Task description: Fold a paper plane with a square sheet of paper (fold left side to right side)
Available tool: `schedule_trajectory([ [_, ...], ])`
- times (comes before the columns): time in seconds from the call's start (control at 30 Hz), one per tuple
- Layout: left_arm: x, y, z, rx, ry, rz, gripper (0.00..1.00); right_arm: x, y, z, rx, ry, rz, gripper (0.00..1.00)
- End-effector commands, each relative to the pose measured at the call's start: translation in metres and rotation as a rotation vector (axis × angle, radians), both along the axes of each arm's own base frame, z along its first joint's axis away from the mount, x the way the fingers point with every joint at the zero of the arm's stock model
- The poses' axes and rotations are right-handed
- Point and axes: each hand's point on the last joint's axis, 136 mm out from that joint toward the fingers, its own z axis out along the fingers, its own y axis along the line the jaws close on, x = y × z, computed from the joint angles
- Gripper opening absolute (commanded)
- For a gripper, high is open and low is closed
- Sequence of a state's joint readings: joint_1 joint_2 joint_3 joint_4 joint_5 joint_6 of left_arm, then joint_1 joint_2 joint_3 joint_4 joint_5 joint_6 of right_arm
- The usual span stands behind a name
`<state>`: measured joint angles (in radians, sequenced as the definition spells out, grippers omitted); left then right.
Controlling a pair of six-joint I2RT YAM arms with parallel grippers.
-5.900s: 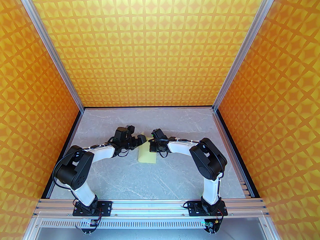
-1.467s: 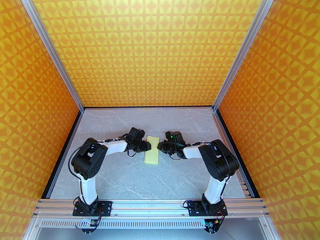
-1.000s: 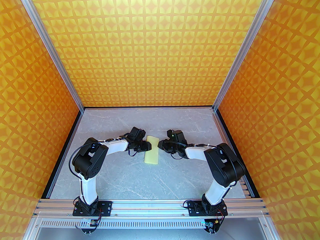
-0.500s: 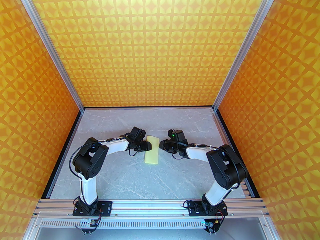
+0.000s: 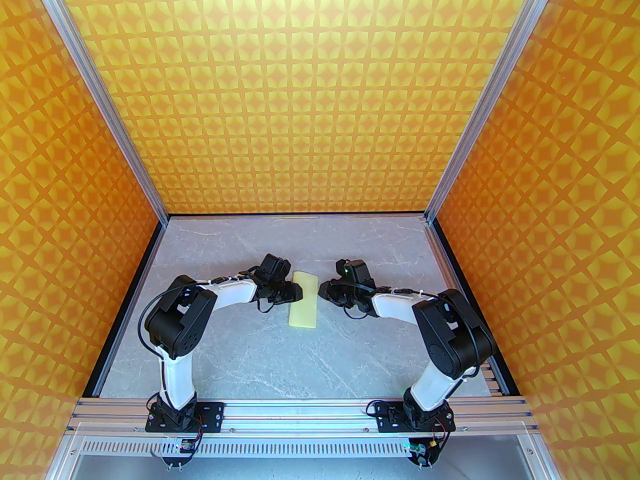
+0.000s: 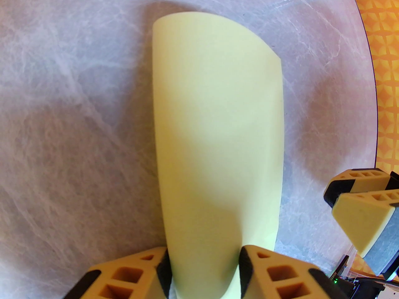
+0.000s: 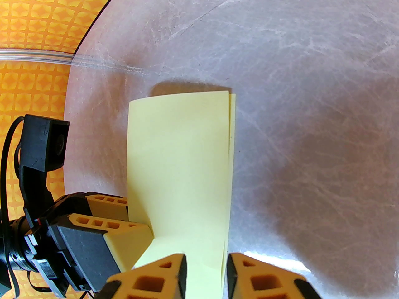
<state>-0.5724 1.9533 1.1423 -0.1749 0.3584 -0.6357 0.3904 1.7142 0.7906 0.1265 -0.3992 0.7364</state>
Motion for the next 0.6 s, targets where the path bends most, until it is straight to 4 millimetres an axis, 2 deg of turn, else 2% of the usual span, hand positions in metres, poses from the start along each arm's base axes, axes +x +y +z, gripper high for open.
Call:
schedule_trajectory([
  [0.0,-0.0103,0.0065,-0.0294,0.059,0.045,-0.005,0.43,0.0085,0.0035,0.0126,0.009,-0.038,0.012,0.27],
  [0.33,-0.0160,0.0045,-0.0363,0.093,0.060,-0.051,0.44,0.0075,0.0042,0.0118,0.014,-0.034,0.016,0.26],
  [0.57,-0.0161,0.0033,-0.0374,0.093,0.064,-0.049,0.44,0.0072,0.0122,0.0080,0.057,-0.015,0.029,0.13],
])
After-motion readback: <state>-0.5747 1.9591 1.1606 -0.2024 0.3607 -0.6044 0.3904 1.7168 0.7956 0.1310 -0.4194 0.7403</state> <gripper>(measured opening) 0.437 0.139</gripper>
